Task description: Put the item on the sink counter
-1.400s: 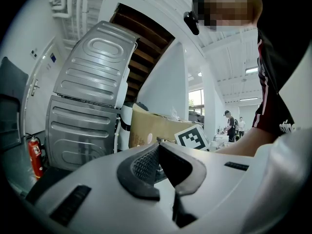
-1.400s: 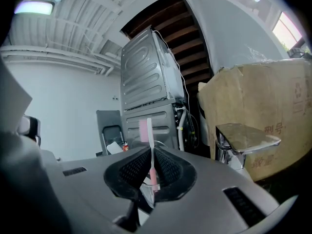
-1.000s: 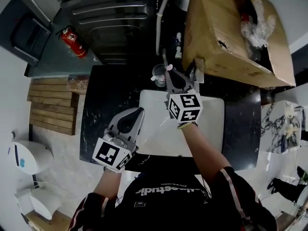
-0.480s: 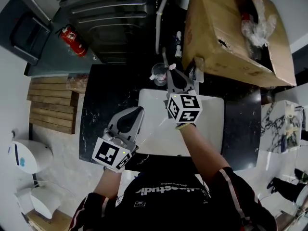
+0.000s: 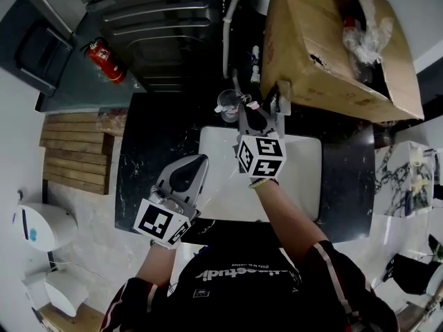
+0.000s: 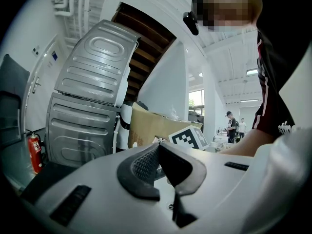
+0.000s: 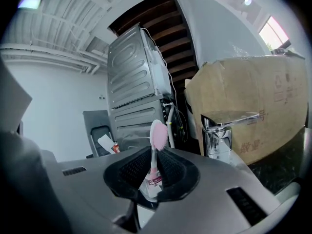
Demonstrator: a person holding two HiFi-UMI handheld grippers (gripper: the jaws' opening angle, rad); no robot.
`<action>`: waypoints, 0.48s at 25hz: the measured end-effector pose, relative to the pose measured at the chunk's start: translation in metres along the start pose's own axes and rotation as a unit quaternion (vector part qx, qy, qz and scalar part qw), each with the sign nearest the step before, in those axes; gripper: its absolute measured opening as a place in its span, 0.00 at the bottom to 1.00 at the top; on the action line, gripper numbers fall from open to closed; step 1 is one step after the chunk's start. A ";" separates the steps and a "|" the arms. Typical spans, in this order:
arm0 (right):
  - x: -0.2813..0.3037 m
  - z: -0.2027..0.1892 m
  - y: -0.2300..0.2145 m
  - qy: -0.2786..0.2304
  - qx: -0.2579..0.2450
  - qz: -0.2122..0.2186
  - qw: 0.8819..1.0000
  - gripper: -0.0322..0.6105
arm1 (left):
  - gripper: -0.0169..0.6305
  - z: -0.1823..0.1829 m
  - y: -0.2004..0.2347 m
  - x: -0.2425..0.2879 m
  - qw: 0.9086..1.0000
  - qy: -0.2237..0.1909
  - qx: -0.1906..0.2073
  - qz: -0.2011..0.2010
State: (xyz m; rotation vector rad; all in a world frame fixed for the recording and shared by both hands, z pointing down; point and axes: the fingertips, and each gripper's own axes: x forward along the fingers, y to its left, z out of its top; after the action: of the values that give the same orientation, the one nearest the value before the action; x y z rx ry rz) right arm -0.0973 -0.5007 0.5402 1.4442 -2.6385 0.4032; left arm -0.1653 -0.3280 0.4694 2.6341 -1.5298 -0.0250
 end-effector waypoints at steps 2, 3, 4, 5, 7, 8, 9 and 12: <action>-0.001 -0.001 0.001 0.003 0.001 0.001 1.000 0.15 | 0.05 0.001 -0.002 -0.002 1.000 -0.001 0.001 -0.001; -0.002 -0.001 0.002 0.004 0.002 0.001 1.000 0.18 | 0.05 0.002 -0.003 -0.003 1.000 -0.002 0.001 -0.002; -0.002 -0.001 0.003 0.006 0.003 0.001 1.000 0.21 | 0.05 0.002 -0.004 -0.004 1.000 -0.002 0.001 -0.002; -0.003 -0.001 0.003 0.007 0.004 0.000 1.000 0.23 | 0.05 0.003 -0.006 -0.004 1.000 -0.003 0.002 -0.003; -0.005 -0.002 0.003 0.009 0.007 -0.002 1.000 0.25 | 0.05 0.004 -0.009 -0.006 1.000 -0.004 0.003 -0.005; -0.006 -0.003 0.004 0.011 0.009 -0.003 1.000 0.26 | 0.05 0.005 -0.011 -0.007 1.000 -0.004 0.005 -0.006; -0.007 -0.003 0.004 0.013 0.011 -0.003 1.000 0.27 | 0.05 0.006 -0.013 -0.009 1.000 -0.004 0.006 -0.007; -0.012 -0.005 0.005 0.018 0.014 -0.008 1.000 0.31 | 0.05 0.009 -0.017 -0.013 1.000 -0.005 0.009 -0.008</action>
State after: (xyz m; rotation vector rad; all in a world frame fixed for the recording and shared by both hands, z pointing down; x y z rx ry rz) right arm -0.0952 -0.4873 0.5412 1.4525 -2.6017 0.4613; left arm -0.1579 -0.3093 0.4587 2.6640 -1.5206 -0.0260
